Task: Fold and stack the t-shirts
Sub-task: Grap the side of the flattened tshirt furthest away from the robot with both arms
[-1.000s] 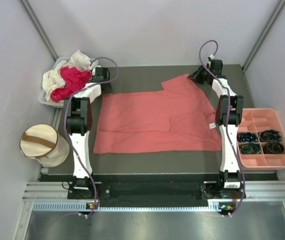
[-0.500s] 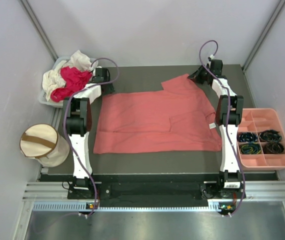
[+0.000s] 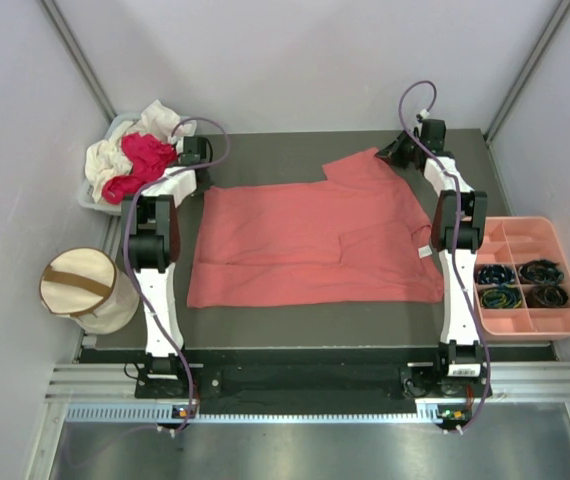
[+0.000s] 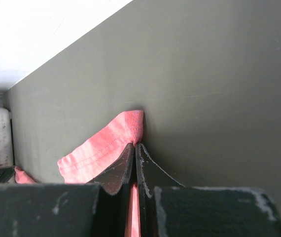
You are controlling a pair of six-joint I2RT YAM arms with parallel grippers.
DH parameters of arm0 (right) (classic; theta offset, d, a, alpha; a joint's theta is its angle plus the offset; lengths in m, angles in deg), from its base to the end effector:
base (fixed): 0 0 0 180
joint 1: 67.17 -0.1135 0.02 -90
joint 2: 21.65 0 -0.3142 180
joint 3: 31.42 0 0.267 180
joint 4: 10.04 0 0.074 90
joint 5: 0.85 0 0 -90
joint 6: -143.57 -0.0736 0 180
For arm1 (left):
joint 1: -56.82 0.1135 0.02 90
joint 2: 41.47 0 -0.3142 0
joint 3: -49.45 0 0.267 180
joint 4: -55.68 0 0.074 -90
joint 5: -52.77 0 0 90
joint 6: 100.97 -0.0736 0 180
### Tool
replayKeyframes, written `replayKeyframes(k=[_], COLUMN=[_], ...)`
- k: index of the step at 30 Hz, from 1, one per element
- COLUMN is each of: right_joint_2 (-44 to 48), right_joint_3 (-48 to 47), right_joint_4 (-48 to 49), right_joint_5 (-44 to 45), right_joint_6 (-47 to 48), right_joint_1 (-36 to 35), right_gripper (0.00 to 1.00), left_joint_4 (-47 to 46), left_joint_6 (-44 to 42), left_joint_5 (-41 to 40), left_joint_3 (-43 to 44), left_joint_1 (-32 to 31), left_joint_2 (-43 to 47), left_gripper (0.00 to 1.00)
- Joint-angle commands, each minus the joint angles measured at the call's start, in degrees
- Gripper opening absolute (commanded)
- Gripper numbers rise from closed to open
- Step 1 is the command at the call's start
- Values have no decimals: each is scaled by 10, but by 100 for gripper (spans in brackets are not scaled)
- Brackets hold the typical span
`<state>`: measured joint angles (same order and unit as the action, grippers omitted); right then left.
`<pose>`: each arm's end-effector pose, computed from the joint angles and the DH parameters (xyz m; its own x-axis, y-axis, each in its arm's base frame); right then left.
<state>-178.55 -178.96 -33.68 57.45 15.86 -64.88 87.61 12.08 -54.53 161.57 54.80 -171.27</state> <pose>0.6880 0.0112 0.1189 -0.6791 0.5480 -0.4884 0.0114 0.6732 0.7394 0.5694 0.0018 0.1639 -0.6382 -0.3515 -0.6849 -0.4443 0.8948 -0.0453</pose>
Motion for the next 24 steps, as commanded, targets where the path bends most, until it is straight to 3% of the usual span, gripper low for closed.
replayKeyframes(k=[1, 11, 14, 15, 18, 20, 24], right_joint_2=[12, 9, 9, 9, 8, 9, 7], right_joint_3=[11, 9, 8, 8, 8, 9, 8], right_joint_4=[-4, -3, -3, -3, -2, -2, -1], right_joint_5=[4, 1, 0, 0, 0, -1, -1], right_joint_6=[5, 2, 1, 0, -1, -1, -2], right_joint_1=[10, 11, 11, 12, 12, 12, 12], right_gripper=[0, 0, 0, 0, 0, 0, 0], left_joint_4=[70, 40, 30, 22, 4, -4, -19], left_joint_6=[26, 20, 22, 22, 20, 16, 4], left_joint_5=[-51, -58, -70, -74, -80, -80, -75], left_joint_3=[-21, -46, -58, -62, -82, -90, -96], left_joint_1=[47, 44, 43, 44, 42, 41, 34], left_joint_2=[-27, 39, 71, 79, 115, 135, 143], left_gripper=[0, 1, 18, 41, 72, 80, 82])
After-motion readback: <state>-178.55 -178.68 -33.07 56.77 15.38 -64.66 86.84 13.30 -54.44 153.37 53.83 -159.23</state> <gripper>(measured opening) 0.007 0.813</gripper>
